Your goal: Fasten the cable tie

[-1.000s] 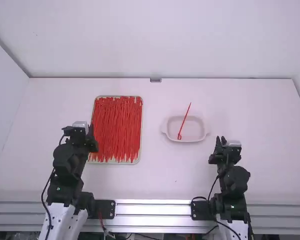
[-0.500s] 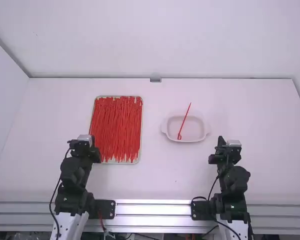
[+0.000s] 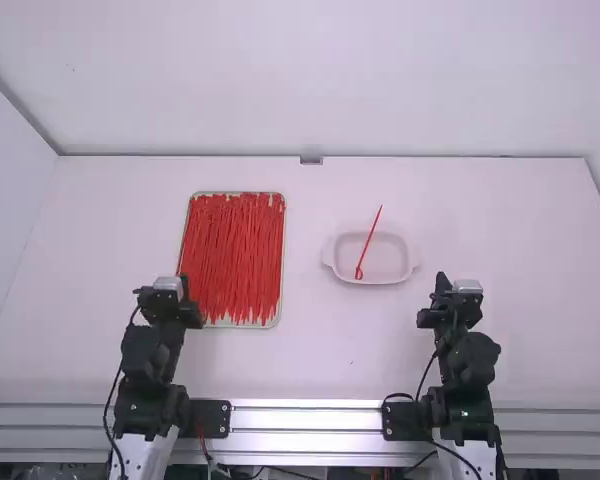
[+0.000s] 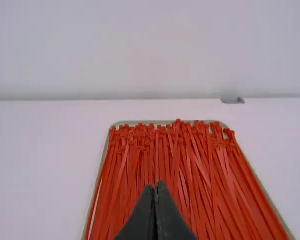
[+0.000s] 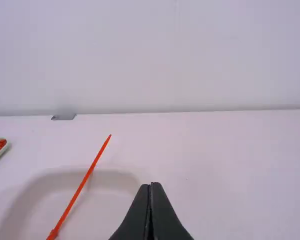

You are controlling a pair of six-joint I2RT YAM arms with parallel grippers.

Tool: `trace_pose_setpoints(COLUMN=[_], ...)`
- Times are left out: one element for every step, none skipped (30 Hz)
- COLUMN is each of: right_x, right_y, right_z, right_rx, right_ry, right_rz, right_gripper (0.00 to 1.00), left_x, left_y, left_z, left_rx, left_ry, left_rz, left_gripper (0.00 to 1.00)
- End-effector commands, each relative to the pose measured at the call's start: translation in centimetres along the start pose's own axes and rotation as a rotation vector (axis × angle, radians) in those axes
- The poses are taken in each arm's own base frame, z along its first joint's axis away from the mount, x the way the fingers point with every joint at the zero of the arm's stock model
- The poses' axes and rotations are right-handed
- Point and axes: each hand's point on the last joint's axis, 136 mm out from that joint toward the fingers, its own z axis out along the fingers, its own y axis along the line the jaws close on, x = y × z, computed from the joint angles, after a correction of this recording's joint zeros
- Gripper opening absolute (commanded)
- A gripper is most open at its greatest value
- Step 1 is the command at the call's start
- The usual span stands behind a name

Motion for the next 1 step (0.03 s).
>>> trace_pose_setpoints(right_x=[0.51], right_y=[-0.02], right_z=[0.04], right_rx=[0.002], right_ry=[0.009], right_rz=[0.004], right_gripper=[0.0], left_x=[0.22], left_y=[0.07], left_z=[0.0], left_rx=[-0.003], left_ry=[-0.004], left_rz=[0.001], left_gripper=[0.0])
